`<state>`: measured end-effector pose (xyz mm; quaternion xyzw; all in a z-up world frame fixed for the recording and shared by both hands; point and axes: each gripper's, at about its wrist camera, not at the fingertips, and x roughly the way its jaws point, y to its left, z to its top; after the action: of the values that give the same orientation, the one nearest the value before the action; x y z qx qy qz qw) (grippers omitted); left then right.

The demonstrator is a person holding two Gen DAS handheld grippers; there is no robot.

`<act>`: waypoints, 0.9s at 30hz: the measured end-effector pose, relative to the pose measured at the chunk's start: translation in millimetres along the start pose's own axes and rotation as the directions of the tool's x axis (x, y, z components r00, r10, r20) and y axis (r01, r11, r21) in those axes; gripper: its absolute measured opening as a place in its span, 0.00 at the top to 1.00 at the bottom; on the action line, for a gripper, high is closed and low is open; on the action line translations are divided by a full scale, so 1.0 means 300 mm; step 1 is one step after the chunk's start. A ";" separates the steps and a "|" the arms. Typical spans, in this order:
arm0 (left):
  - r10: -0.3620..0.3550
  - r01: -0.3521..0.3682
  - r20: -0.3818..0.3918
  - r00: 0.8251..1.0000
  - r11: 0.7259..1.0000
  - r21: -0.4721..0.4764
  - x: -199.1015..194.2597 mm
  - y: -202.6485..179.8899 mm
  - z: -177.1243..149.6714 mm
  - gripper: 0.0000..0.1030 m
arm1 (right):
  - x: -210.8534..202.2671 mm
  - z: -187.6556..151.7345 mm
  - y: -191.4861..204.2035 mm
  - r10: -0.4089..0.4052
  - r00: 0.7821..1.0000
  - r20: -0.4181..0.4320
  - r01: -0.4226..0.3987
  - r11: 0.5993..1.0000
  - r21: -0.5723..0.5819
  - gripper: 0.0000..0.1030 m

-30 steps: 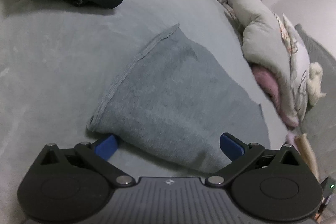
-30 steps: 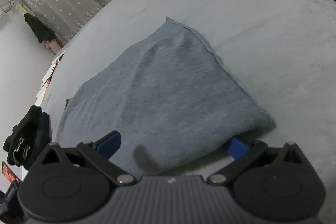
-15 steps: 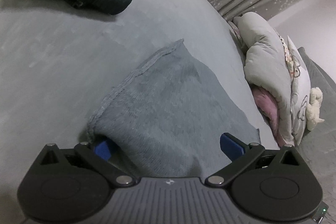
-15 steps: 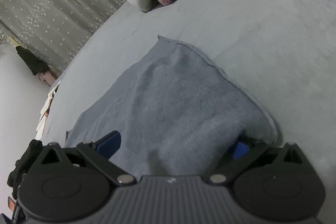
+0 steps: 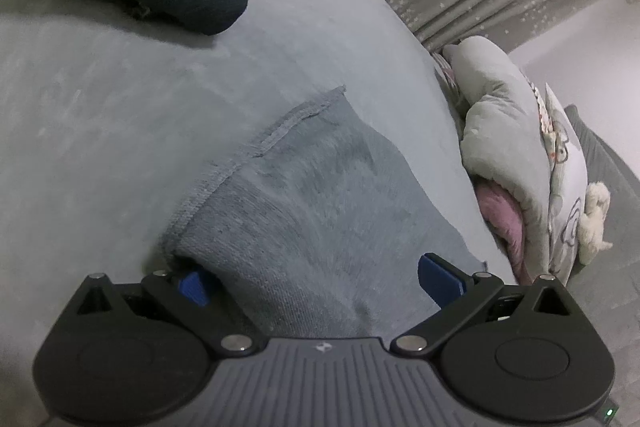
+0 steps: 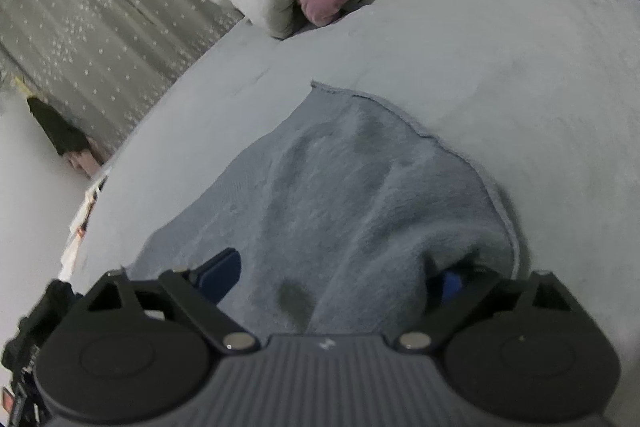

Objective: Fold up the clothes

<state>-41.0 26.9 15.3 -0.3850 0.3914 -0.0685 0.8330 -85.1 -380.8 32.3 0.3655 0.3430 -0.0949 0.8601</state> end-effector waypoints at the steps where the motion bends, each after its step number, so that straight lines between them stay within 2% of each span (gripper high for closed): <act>1: 0.000 0.000 -0.001 1.000 1.000 -0.001 -0.001 -0.001 0.000 0.02 | -0.006 0.005 -0.011 0.004 1.000 0.000 -0.004 1.000 0.014 0.14; 5: 0.004 -0.004 -0.008 1.000 1.000 0.010 -0.018 -0.003 -0.007 0.09 | -0.030 0.028 -0.074 0.032 0.999 0.003 -0.032 0.992 0.124 0.22; 9: 0.018 -0.018 -0.007 1.000 1.000 0.019 -0.030 0.011 -0.012 0.20 | -0.040 0.036 -0.136 0.049 0.999 0.003 -0.049 0.977 0.206 0.37; 14: 0.036 -0.035 -0.016 0.999 0.998 0.052 -0.034 0.005 -0.014 0.26 | -0.044 0.044 -0.177 0.052 0.999 0.004 -0.051 0.968 0.245 0.38; 15: 0.042 -0.041 -0.017 0.999 0.997 0.058 -0.034 0.003 -0.014 0.27 | -0.040 0.048 -0.184 0.053 0.999 0.003 -0.052 0.966 0.255 0.41; 17: 0.051 -0.050 -0.018 0.999 0.997 0.061 -0.035 0.003 -0.010 0.41 | -0.041 0.053 -0.194 0.041 0.999 0.014 -0.043 0.961 0.272 0.45; 19: 0.050 -0.049 -0.021 0.999 0.998 0.046 -0.037 0.012 -0.003 0.50 | -0.068 0.068 -0.213 0.009 0.997 0.081 -0.035 0.944 0.327 0.43; 21: 0.045 -0.044 -0.026 0.999 0.998 0.032 -0.039 0.022 -0.001 0.51 | -0.070 0.082 -0.218 0.018 0.995 0.096 -0.050 0.940 0.337 0.42; 24: 0.042 -0.041 -0.036 0.998 0.999 0.027 -0.041 0.026 -0.006 0.52 | -0.020 0.080 -0.210 0.018 1.000 0.006 -0.020 0.953 0.303 0.38; 26: 0.043 -0.042 -0.040 0.998 0.999 0.034 -0.042 0.021 -0.016 0.51 | -0.006 0.077 -0.192 0.010 1.000 -0.007 -0.008 0.963 0.268 0.36; 27: 0.044 -0.042 -0.040 0.998 0.998 0.035 -0.042 0.020 -0.020 0.50 | -0.001 0.075 -0.182 0.005 1.000 -0.008 -0.003 0.968 0.249 0.31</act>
<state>-55.0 32.9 16.3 -0.3606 0.4154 -0.0651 0.8325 -96.3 -435.5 13.0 0.4718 0.3311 -0.1339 0.8061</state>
